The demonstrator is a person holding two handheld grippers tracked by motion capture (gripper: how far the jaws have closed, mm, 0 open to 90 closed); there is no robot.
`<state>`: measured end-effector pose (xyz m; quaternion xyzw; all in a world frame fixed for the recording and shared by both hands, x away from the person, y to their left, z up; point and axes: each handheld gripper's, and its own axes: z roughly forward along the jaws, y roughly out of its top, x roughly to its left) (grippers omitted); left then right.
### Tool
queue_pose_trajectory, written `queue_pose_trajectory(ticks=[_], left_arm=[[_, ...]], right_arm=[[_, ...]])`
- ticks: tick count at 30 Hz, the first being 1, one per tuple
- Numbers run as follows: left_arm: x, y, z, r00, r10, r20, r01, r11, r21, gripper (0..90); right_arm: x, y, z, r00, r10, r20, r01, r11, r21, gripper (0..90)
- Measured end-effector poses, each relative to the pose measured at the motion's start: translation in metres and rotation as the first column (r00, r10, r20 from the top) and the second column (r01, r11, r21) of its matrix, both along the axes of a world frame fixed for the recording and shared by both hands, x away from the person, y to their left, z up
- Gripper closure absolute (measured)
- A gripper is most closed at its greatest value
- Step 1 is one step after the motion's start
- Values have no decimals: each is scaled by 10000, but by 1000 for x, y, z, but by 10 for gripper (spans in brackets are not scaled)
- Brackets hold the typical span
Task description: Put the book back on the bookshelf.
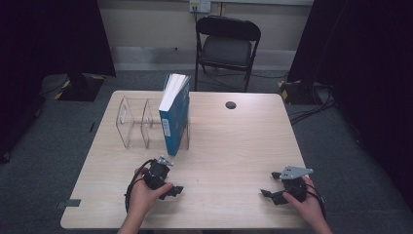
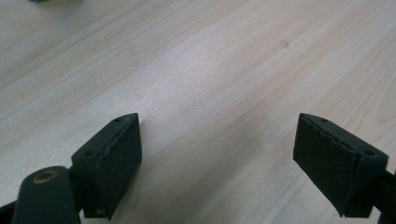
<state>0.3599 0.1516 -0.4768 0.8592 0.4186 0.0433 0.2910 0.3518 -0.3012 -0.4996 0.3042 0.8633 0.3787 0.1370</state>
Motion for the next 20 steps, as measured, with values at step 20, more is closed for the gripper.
queue_pose_trajectory(ticks=[20], left_arm=[[-19,-11,-13,9870,-797,1394,701,9949,725,14]], right_arm=[[0,0,0,10000,-1,-2,1,10000,-1,161]])
